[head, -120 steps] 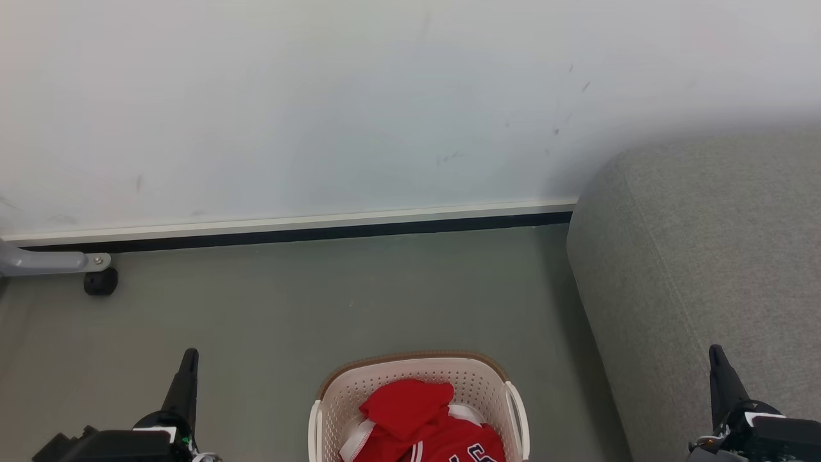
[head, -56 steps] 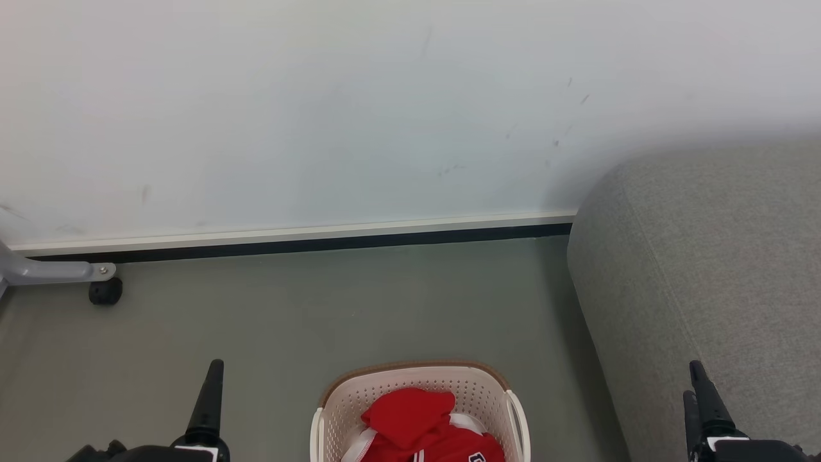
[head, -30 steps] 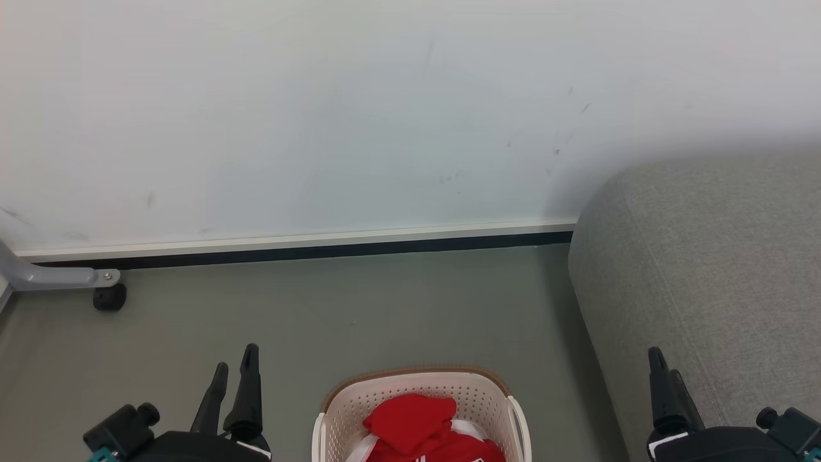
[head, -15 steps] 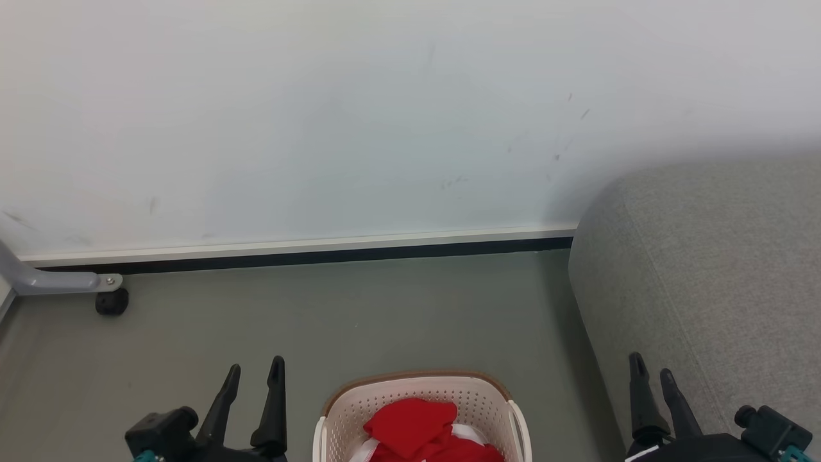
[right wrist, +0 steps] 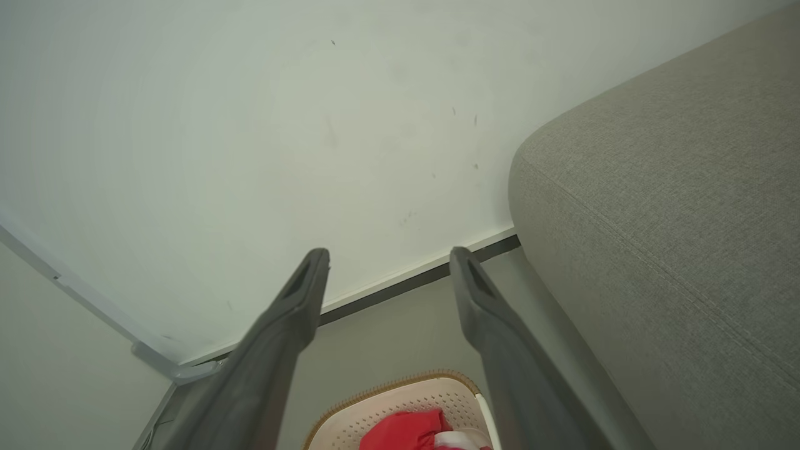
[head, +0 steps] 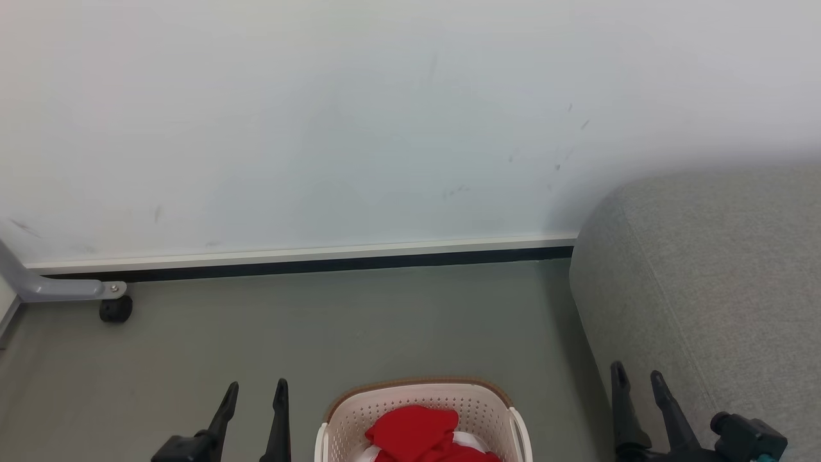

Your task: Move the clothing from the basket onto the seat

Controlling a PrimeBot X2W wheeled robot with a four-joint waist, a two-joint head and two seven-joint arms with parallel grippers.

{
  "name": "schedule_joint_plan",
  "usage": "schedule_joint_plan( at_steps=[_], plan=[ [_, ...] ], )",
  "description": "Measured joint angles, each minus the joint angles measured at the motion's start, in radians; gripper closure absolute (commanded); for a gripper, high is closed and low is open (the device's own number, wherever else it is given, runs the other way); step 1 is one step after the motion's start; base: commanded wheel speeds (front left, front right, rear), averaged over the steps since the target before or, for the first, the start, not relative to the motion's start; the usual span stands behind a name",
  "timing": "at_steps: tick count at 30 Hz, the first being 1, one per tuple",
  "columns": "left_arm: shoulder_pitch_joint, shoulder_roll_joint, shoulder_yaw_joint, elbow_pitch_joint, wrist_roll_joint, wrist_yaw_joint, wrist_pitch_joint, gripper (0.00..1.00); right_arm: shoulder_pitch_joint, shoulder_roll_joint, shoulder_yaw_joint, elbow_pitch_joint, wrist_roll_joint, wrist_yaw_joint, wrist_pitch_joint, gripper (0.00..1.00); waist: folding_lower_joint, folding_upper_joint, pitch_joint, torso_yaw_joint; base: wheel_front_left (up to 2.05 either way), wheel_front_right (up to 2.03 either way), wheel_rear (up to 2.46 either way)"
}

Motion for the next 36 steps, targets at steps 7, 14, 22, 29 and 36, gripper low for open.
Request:
schedule_joint_plan(
  at_steps=[7,14,22,29,36],
  plan=[
    [0.016,0.0,-0.007,0.008,0.09,0.014,-0.03,0.0,0.017,-0.006,0.025,-0.012,-0.092,-0.016,-0.026,0.0,0.0,0.0,-0.012,0.001,0.0,0.0,0.0],
    [0.018,0.0,-0.014,0.01,0.188,0.032,-0.054,0.0,0.037,-0.016,0.049,-0.022,-0.174,-0.034,-0.049,0.0,0.0,0.0,-0.022,0.002,0.0,0.0,0.0],
    [0.039,0.001,-0.029,0.009,0.264,0.049,-0.075,0.0,0.054,-0.017,0.069,-0.026,-0.244,-0.05,-0.071,0.0,-0.0001,0.0,-0.026,0.003,0.0,0.0,0.0],
    [0.039,-0.002,-0.016,0.018,0.257,0.049,-0.075,0.0,0.057,-0.018,0.069,-0.021,-0.244,-0.053,-0.071,0.0,-0.0001,0.0,-0.021,0.003,0.0,0.0,0.0],
    [0.039,-0.002,-0.01,0.026,0.25,0.049,-0.074,0.0,0.057,-0.017,0.069,-0.014,-0.244,-0.053,-0.071,0.0,0.0,0.0,-0.016,0.002,0.0,0.0,0.0]
  ],
)
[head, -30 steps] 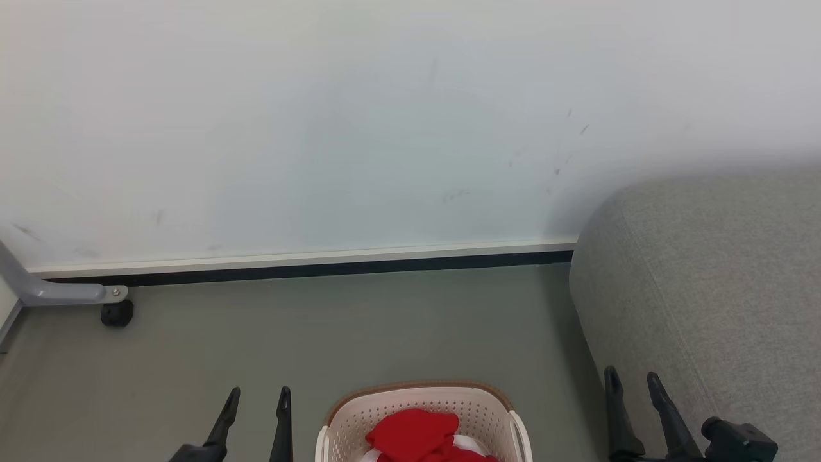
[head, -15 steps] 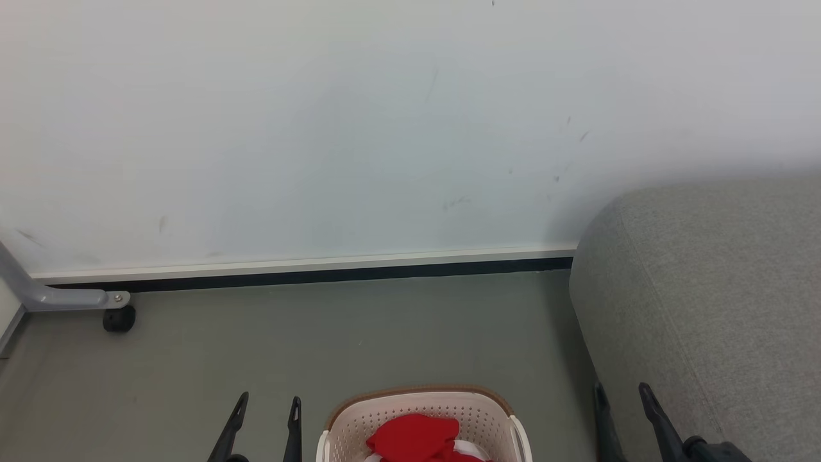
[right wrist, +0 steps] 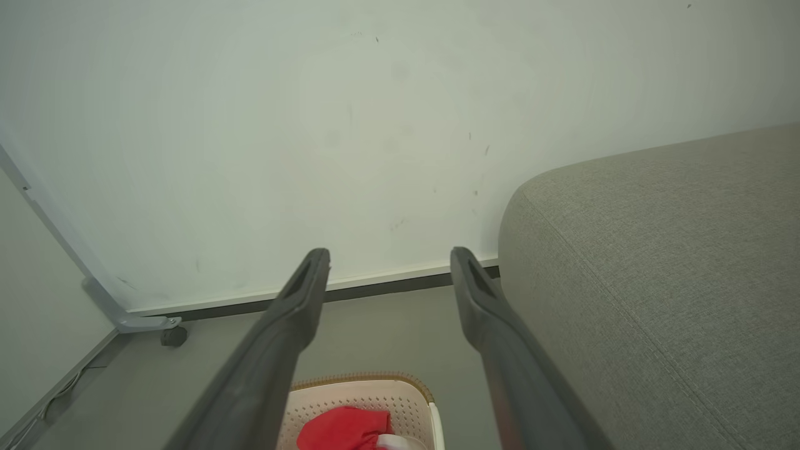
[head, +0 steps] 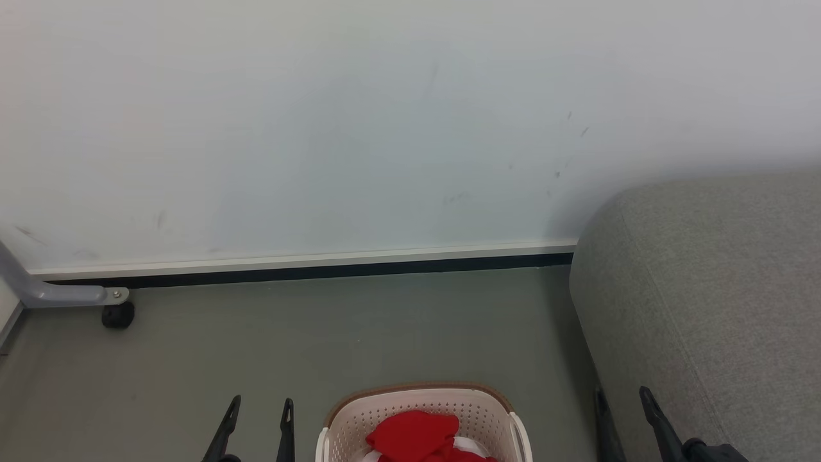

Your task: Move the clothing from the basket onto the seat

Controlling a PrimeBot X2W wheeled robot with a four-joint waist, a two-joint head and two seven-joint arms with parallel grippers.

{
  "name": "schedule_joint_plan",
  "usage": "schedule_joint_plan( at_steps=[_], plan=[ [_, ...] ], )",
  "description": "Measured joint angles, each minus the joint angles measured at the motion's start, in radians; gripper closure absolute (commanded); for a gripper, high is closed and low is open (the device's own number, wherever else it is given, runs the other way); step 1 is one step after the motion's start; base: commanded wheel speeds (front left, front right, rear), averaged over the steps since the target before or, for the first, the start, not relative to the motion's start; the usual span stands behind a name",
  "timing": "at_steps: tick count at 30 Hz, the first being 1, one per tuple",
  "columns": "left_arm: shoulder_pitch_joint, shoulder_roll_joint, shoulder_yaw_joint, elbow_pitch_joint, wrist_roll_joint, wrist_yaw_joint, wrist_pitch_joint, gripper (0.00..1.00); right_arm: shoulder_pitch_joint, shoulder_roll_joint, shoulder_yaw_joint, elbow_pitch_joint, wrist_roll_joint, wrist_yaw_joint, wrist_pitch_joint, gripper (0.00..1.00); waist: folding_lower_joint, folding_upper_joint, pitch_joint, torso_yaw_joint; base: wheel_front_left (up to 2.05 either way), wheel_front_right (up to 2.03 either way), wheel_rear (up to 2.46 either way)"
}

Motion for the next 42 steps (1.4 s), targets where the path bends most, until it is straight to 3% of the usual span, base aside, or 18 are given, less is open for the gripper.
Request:
schedule_joint_plan(
  at_steps=[25,37,42],
  plan=[
    [0.0,0.0,-0.001,0.001,-0.002,0.0,0.001,0.0,-0.001,0.0,0.004,0.011,0.0,0.0,0.0,0.0,0.0,0.0,0.017,-0.004,0.0,0.0,0.0],
    [-0.008,0.007,-0.012,-0.026,0.004,0.0,0.009,0.0,-0.038,0.0,0.004,-0.022,0.0,0.005,0.0,0.0,0.0,0.0,0.092,-0.012,0.0,0.0,0.0],
    [-0.081,0.012,-0.034,-0.024,0.016,-0.01,0.02,0.0,-0.095,-0.01,-0.012,-0.044,-0.016,0.005,0.0,0.0,0.0001,0.0001,0.166,-0.02,0.0,0.0,0.0]
  ],
)
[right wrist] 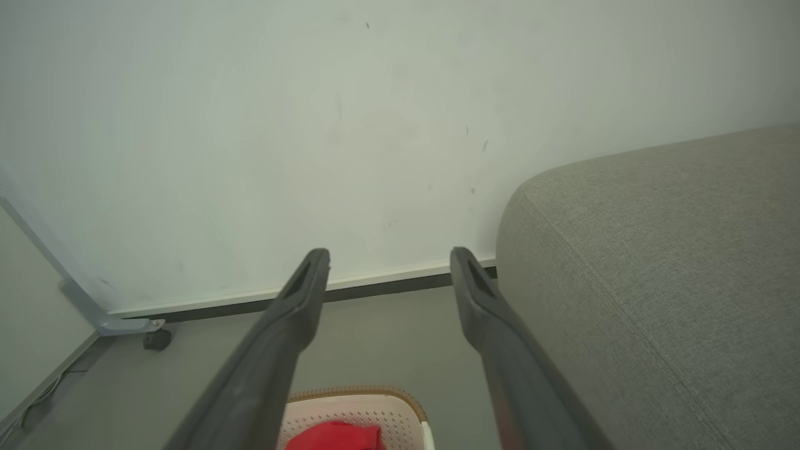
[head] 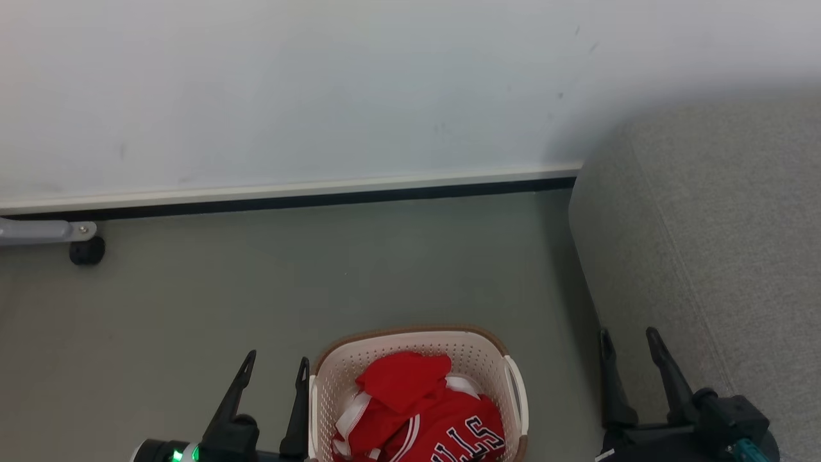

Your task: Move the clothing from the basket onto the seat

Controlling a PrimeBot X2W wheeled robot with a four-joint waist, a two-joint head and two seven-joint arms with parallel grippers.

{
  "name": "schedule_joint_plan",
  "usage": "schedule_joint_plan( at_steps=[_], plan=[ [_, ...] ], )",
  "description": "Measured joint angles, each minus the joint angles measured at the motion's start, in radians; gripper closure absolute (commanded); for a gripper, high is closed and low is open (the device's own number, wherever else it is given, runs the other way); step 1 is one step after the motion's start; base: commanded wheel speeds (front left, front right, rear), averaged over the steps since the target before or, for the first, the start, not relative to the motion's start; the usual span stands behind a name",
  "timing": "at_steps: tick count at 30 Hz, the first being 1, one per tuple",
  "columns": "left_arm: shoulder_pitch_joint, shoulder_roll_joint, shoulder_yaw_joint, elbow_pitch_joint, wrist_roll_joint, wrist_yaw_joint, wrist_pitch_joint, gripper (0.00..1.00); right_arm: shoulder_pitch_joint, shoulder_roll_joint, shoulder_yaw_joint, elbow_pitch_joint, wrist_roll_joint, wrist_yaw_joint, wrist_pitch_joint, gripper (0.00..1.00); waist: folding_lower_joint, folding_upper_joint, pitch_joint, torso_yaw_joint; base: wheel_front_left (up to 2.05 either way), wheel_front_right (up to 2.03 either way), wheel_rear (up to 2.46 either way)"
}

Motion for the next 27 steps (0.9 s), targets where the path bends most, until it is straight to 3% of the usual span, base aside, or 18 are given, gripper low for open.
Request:
schedule_joint_plan(
  at_steps=[27],
  plan=[
    [-0.373,-0.047,-0.174,0.314,0.13,-0.079,0.104,0.0,-0.302,-0.004,-0.062,-0.105,-0.019,0.0,-0.007,0.0,0.0003,0.0001,0.389,-0.097,0.0,0.0,0.0]
  ],
)
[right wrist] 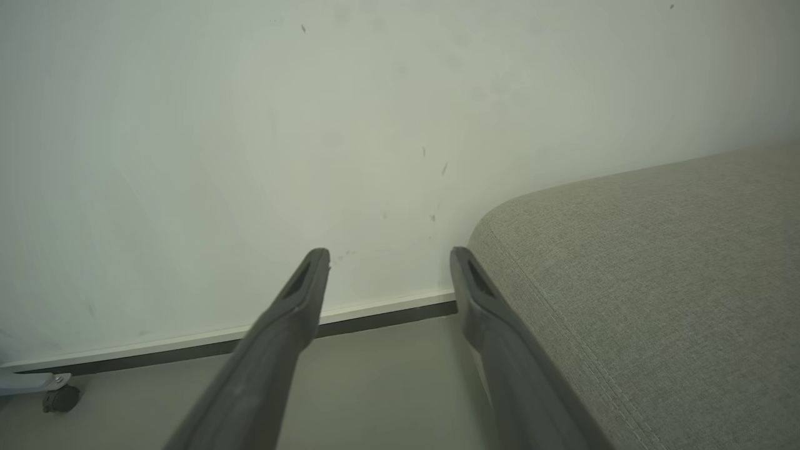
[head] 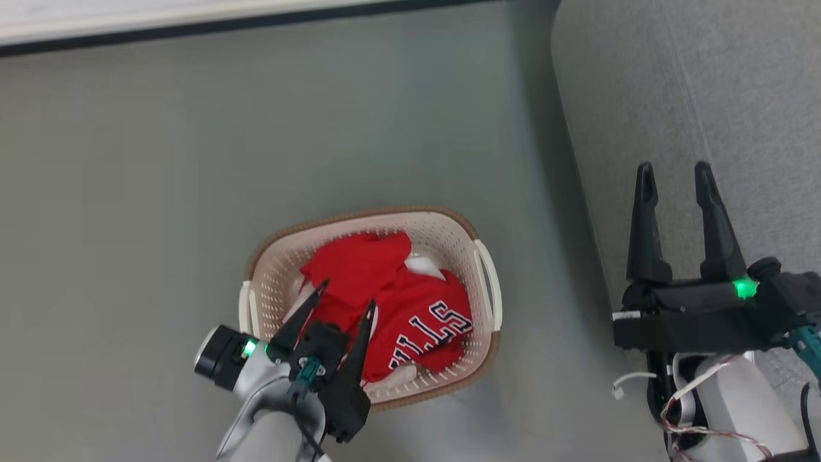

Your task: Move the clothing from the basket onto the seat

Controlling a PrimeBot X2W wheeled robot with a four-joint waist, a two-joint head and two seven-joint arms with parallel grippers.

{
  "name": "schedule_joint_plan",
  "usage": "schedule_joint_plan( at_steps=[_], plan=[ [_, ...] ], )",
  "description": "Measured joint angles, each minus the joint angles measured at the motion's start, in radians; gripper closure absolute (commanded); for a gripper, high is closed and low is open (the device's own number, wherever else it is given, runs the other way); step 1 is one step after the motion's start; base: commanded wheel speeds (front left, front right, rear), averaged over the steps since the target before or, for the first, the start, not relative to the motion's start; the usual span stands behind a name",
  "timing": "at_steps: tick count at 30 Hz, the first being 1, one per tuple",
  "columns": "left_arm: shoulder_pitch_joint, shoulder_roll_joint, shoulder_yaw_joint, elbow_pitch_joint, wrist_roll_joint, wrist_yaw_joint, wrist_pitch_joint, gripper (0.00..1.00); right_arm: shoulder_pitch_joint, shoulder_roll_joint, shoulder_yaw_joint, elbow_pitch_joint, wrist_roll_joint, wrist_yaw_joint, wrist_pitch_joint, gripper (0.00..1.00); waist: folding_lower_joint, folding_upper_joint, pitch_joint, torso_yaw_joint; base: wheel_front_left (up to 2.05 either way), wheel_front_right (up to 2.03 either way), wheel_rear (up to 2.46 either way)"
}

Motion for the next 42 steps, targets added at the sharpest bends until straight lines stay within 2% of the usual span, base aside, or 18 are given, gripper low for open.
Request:
schedule_joint_plan(
  at_steps=[12,24,32,42],
  plan=[
    [-0.193,-0.005,-0.034,0.134,0.063,-0.017,0.009,0.0,-0.136,0.012,0.005,-0.042,-0.006,0.006,0.0,0.0,-0.0001,0.0001,0.196,-0.048,0.0,0.0,0.0],
    [-0.339,-0.002,-0.041,0.257,0.111,-0.015,0.01,0.0,-0.244,0.028,0.004,-0.057,-0.007,0.009,0.0,0.0,-0.0001,0.0,0.37,-0.093,0.0,0.0,0.0],
    [-0.384,0.02,-0.038,0.34,0.129,0.012,0.01,0.0,-0.264,0.038,0.007,-0.043,-0.007,0.012,0.0,0.0,-0.0003,0.0,0.438,-0.13,0.0,0.0,0.0],
    [-0.443,0.05,-0.028,0.419,0.169,0.055,0.009,0.0,-0.264,0.045,0.004,-0.024,-0.007,0.015,0.0,0.0,-0.0003,-0.0002,0.469,-0.159,0.0,0.0,0.0]
  ],
)
